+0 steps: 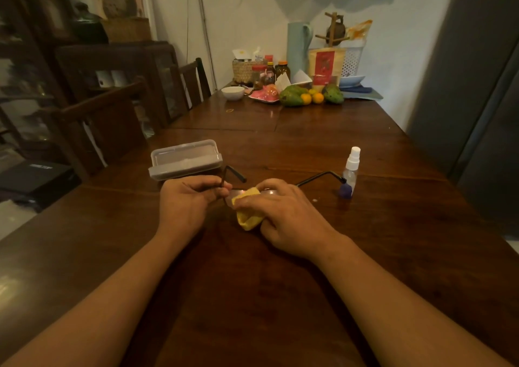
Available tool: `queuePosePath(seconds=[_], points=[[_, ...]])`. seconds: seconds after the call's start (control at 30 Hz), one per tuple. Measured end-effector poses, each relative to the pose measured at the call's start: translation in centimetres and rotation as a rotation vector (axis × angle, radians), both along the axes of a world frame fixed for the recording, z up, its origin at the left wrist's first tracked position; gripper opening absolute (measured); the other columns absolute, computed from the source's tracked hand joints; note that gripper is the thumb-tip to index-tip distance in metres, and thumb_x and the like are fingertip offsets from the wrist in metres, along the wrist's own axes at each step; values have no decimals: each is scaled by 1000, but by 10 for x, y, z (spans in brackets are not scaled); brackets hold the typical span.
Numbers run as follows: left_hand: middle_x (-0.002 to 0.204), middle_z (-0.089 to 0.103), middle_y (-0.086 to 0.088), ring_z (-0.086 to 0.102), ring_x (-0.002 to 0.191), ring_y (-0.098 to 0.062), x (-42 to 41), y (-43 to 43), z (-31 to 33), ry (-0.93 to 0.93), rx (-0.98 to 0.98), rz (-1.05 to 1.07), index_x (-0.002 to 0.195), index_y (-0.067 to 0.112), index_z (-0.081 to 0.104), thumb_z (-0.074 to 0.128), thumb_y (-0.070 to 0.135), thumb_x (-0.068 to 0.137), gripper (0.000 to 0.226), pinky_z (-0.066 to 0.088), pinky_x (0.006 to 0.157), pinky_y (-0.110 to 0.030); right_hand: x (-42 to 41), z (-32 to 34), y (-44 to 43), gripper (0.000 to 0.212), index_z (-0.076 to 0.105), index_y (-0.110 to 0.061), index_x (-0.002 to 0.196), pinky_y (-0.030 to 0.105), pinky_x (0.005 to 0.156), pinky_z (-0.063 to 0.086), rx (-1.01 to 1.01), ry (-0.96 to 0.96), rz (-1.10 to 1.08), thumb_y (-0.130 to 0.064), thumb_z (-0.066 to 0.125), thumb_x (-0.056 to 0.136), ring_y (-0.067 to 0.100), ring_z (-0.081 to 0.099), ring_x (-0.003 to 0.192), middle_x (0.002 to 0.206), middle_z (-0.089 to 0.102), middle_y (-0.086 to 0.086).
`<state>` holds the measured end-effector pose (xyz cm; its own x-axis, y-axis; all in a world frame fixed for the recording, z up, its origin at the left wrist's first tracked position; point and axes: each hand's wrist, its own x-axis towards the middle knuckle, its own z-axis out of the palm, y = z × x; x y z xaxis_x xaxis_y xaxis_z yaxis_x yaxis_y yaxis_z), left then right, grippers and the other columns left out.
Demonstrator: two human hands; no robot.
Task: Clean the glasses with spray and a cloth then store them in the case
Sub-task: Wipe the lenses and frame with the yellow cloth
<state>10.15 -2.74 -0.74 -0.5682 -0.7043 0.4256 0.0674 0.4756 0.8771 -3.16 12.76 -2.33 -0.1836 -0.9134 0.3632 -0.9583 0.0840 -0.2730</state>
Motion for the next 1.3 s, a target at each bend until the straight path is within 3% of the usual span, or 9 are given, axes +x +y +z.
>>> queuePosePath(seconds=[0.1, 0.3, 0.5, 0.63, 0.73, 0.9, 1.1, 1.3], points=[[78, 78, 4, 74, 83, -10, 0, -1, -2, -19, 20, -19, 79, 17, 75, 72, -3, 80, 21, 58, 75, -22, 5, -1, -3, 72, 44, -49, 138, 36, 100, 27, 26, -11, 66, -5, 58, 84, 15, 27, 138, 143, 47, -4], [82, 76, 14, 72, 83, -2, 2, 0, -1, -14, -47, -2, 84, 15, 76, 71, -4, 79, 20, 55, 76, -14, -7, -1, 4, 48, 59, -43, 125, 35, 99, 31, -85, -8, -66, -18, 68, 85, 13, 36, 127, 129, 53, -2], [81, 77, 9, 72, 84, -6, 1, 0, -1, -17, -14, -1, 81, 18, 75, 72, -1, 79, 20, 56, 77, -19, 2, 0, 0, 66, 49, -44, 139, 37, 103, 25, 4, 20, 43, -8, 60, 85, 12, 25, 137, 141, 50, -1], [83, 76, 5, 72, 83, -4, 1, 0, -2, -5, -22, 19, 87, 10, 76, 71, -4, 80, 17, 56, 76, -17, -5, 1, 6, 47, 65, -39, 125, 39, 99, 31, -96, 18, -25, -14, 68, 85, 10, 30, 125, 127, 59, -1], [79, 75, 10, 71, 80, 1, -1, 0, -3, -2, -40, 16, 88, 6, 76, 72, -5, 79, 15, 53, 73, -10, -6, 0, 4, 47, 65, -39, 125, 43, 99, 32, -69, 86, -60, -15, 66, 85, 14, 33, 129, 129, 61, -4], [80, 77, 11, 73, 82, -6, 0, -2, -3, 24, 4, 5, 86, 11, 75, 71, -4, 79, 17, 56, 75, -17, 0, 0, -2, 58, 48, -42, 142, 43, 102, 24, 18, 185, 23, -14, 59, 92, 19, 28, 138, 147, 48, -22], [78, 76, 14, 72, 82, -4, 0, -2, -3, 35, -16, 15, 80, 18, 75, 72, -4, 79, 22, 56, 75, -16, -3, 8, 2, 48, 55, -43, 136, 48, 103, 27, 63, 357, -25, -22, 58, 92, 23, 29, 136, 147, 48, -14], [82, 77, 11, 72, 87, -9, 2, -6, -5, 18, -34, 15, 78, 25, 77, 71, 0, 81, 25, 54, 81, -30, 4, 9, -2, 52, 49, -42, 141, 46, 101, 31, 65, 399, 23, -24, 57, 94, 24, 32, 137, 149, 47, -15]])
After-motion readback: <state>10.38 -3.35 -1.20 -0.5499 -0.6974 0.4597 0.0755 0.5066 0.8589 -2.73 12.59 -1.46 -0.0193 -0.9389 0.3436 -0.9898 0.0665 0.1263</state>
